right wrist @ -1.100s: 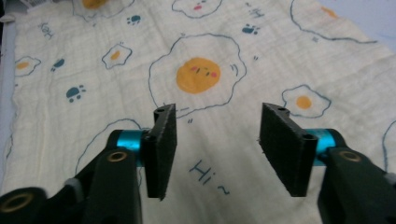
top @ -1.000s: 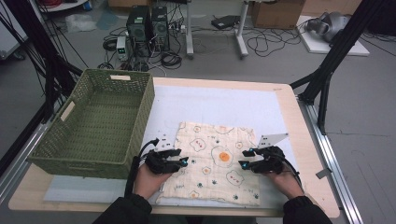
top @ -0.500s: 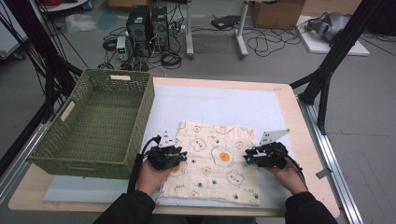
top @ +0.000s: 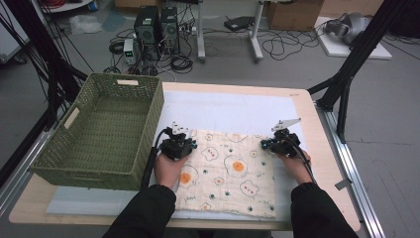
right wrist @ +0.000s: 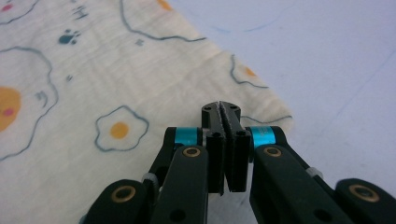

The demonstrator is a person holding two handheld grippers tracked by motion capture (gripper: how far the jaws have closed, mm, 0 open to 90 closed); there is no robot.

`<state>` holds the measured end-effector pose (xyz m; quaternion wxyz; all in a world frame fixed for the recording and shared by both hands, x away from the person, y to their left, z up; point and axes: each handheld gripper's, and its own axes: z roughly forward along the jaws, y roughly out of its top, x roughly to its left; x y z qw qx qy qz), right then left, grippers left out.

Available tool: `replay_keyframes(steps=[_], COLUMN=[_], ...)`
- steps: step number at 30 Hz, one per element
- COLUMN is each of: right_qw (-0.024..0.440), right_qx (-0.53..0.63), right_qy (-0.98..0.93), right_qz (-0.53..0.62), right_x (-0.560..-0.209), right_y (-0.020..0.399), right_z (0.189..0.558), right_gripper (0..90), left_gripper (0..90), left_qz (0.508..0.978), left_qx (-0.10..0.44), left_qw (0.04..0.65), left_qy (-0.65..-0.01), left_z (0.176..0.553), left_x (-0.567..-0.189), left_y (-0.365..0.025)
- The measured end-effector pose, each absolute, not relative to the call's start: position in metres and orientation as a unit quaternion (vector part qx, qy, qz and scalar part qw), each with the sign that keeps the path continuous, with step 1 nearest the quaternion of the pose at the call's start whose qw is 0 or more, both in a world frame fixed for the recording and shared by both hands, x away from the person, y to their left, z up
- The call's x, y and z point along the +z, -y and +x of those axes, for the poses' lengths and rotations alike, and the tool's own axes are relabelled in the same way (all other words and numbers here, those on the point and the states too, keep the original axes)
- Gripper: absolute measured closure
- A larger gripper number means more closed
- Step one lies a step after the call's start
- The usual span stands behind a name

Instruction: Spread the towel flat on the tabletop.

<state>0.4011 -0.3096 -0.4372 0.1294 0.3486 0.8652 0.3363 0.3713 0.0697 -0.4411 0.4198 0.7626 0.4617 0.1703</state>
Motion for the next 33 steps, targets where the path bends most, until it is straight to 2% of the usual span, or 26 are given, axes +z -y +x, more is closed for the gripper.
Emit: replay_keyframes(steps=[2, 3, 4, 6, 7, 10, 12, 15, 19, 21, 24, 25, 27, 33], right_qw=[0.148, 0.141, 0.141, 0.124, 0.132, 0.127, 0.131, 0.129, 0.131, 0.133, 0.131, 0.129, 0.12, 0.092], right_qx=[0.324, 0.331, 0.332, 0.342, 0.346, 0.348, 0.337, 0.339, 0.34, 0.339, 0.338, 0.337, 0.342, 0.362], right_qy=[-0.862, -0.861, -0.86, -0.86, -0.858, -0.854, -0.856, -0.851, -0.85, -0.851, -0.853, -0.853, -0.854, -0.846], right_qz=[0.36, 0.36, 0.36, 0.358, 0.356, 0.366, 0.37, 0.38, 0.381, 0.379, 0.376, 0.377, 0.374, 0.38], right_x=[-0.434, -0.432, -0.43, -0.429, -0.428, -0.429, -0.433, -0.434, -0.437, -0.437, -0.437, -0.437, -0.438, -0.436], right_y=[0.31, 0.311, 0.311, 0.311, 0.31, 0.311, 0.312, 0.315, 0.314, 0.315, 0.315, 0.315, 0.314, 0.321], right_z=[0.406, 0.408, 0.409, 0.413, 0.413, 0.414, 0.415, 0.417, 0.419, 0.419, 0.42, 0.42, 0.42, 0.419], right_gripper=[89.1, 88.7, 85.7, 72.3, 66.1, 60.8, 54.9, 52.7, 54.7, 59.4, 71.8, 79.7, 87.9, 88.9], left_gripper=[76.5, 74.7, 72.7, 71.1, 69.8, 68.3, 71.5, 83.3, 86.9, 87.0, 87.2, 87.2, 87.2, 87.2], left_qz=[0.758, 0.75, 0.744, 0.744, 0.745, 0.749, 0.763, 0.766, 0.762, 0.758, 0.759, 0.759, 0.757, 0.743], left_qx=[0.182, 0.184, 0.182, 0.176, 0.171, 0.176, 0.189, 0.177, 0.185, 0.179, 0.182, 0.18, 0.178, 0.182], left_qw=[0.42, 0.429, 0.432, 0.42, 0.413, 0.403, 0.381, 0.383, 0.382, 0.386, 0.385, 0.385, 0.387, 0.42], left_qy=[-0.465, -0.469, -0.476, -0.489, -0.496, -0.496, -0.486, -0.485, -0.489, -0.495, -0.493, -0.493, -0.495, -0.488], left_z=[0.376, 0.378, 0.379, 0.384, 0.387, 0.39, 0.394, 0.4, 0.405, 0.406, 0.406, 0.406, 0.405, 0.4], left_x=[-0.438, -0.437, -0.438, -0.444, -0.448, -0.449, -0.446, -0.446, -0.444, -0.446, -0.445, -0.444, -0.443, -0.432], left_y=[-0.07, -0.071, -0.073, -0.074, -0.074, -0.069, -0.063, -0.061, -0.061, -0.063, -0.064, -0.065, -0.067, -0.072])
